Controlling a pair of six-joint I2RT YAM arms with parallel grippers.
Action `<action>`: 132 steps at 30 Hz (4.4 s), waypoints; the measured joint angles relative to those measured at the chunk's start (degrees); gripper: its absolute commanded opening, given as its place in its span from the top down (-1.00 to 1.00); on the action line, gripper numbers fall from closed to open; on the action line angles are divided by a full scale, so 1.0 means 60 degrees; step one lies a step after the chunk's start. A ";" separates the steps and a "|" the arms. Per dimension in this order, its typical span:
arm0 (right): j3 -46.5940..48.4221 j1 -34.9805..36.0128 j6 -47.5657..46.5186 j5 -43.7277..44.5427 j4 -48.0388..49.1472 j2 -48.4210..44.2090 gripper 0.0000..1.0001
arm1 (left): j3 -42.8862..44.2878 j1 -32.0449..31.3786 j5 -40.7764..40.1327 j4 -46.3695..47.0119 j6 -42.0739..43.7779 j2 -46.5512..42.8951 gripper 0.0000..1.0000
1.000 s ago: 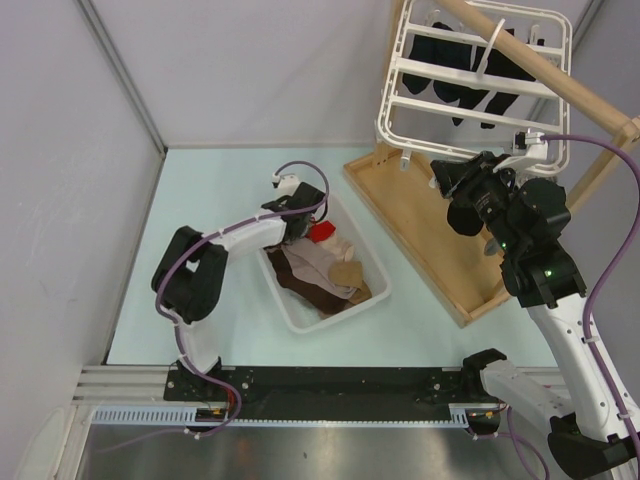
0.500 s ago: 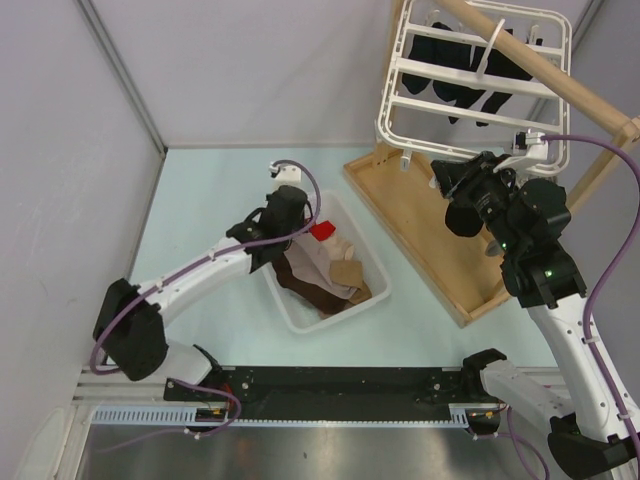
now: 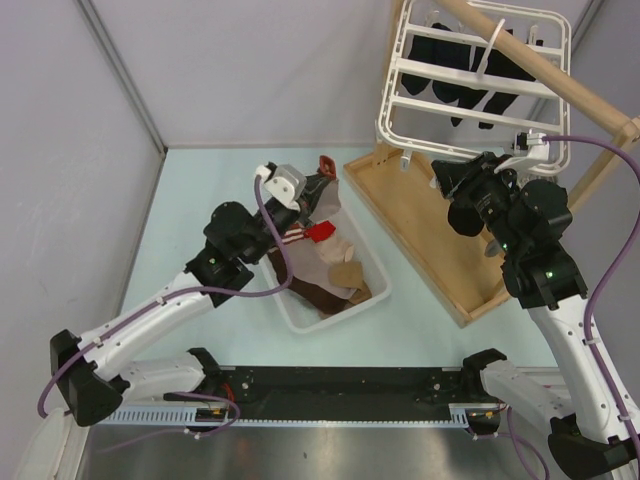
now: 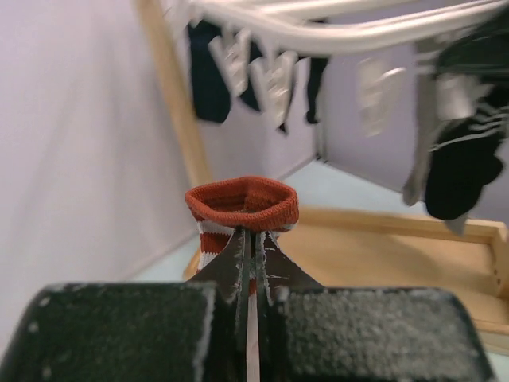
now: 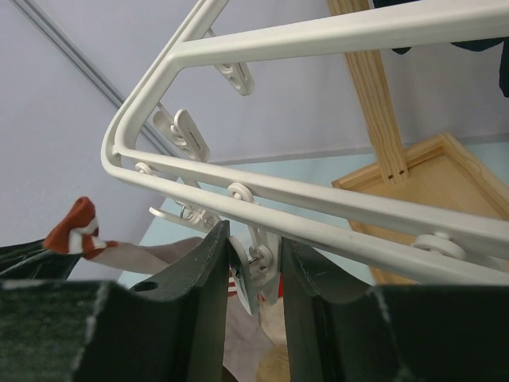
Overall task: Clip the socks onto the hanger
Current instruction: Pick up the sock from the bin, then clamp the sock onto the hanger, then open the clamp at the hanger.
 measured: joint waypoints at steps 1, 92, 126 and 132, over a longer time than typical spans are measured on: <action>0.0000 0.0000 -0.0004 -0.0004 0.0000 0.0000 1.00 | 0.0004 -0.0091 0.0342 0.0266 0.0248 -0.0018 0.99; 0.0000 0.0382 -0.0393 0.0423 -0.0408 -0.0080 -0.23 | 0.3151 -0.2790 0.1432 0.1614 0.4583 0.4426 -0.41; 0.0000 0.0317 -0.0441 0.1166 -0.0794 -0.0375 -0.36 | 0.2131 -0.1162 -0.0321 0.5144 0.1388 0.4914 -0.53; 0.0000 0.0266 -0.0441 0.1158 -0.0790 -0.0375 -0.36 | 0.2437 -0.1162 -0.0328 0.5417 0.1395 0.5147 -0.27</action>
